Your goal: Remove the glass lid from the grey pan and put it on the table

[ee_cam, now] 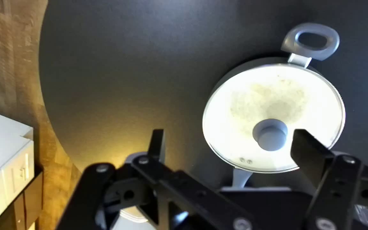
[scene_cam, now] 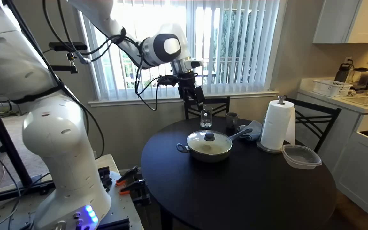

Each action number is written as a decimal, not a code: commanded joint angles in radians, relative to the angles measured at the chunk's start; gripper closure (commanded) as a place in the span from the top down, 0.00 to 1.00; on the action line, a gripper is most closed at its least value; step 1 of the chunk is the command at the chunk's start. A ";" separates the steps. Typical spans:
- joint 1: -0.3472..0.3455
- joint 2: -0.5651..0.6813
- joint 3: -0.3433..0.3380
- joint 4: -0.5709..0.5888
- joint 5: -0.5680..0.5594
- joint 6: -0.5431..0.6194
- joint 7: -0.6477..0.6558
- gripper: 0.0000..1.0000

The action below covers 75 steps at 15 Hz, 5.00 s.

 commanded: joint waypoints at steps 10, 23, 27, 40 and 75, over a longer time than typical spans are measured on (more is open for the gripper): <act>0.125 0.518 -0.075 0.387 0.144 -0.033 -0.404 1.00; 0.152 0.649 -0.074 0.456 0.128 0.051 -0.435 1.00; 0.159 0.744 -0.079 0.507 0.123 0.087 -0.451 1.00; 0.070 0.984 -0.048 0.794 0.201 0.046 -0.624 1.00; 0.087 1.158 -0.047 1.052 0.190 -0.261 -0.639 0.41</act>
